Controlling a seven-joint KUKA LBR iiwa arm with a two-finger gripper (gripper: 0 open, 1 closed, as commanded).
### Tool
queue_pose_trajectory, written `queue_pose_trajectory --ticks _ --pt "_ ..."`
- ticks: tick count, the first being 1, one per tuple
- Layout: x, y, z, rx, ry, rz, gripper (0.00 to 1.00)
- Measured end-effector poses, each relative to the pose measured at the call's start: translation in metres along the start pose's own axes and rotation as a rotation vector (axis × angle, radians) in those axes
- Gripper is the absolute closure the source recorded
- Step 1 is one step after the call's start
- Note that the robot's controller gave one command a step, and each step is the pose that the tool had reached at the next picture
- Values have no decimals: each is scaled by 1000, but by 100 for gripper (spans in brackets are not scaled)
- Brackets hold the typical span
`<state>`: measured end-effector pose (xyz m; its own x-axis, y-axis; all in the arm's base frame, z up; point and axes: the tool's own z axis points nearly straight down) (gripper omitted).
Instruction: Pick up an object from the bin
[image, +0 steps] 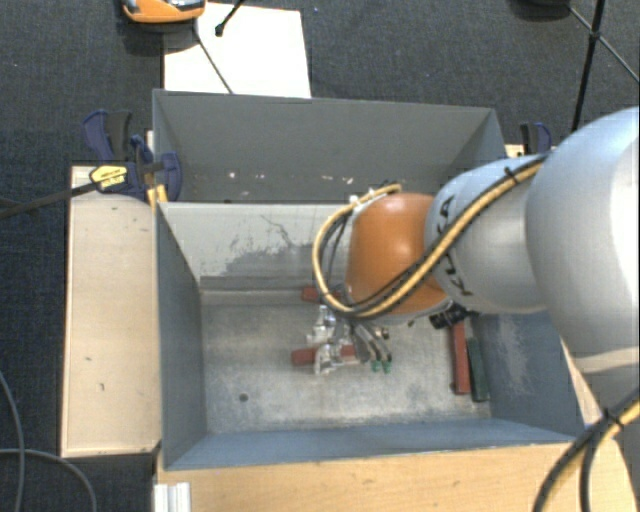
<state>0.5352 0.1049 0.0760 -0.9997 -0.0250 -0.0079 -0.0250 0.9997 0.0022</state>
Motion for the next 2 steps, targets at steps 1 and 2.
queue_pose_trajectory --ticks 1,2 --pt "5 2 -76 0 7 -381 100" --pt "5 2 -76 0 7 -379 100"
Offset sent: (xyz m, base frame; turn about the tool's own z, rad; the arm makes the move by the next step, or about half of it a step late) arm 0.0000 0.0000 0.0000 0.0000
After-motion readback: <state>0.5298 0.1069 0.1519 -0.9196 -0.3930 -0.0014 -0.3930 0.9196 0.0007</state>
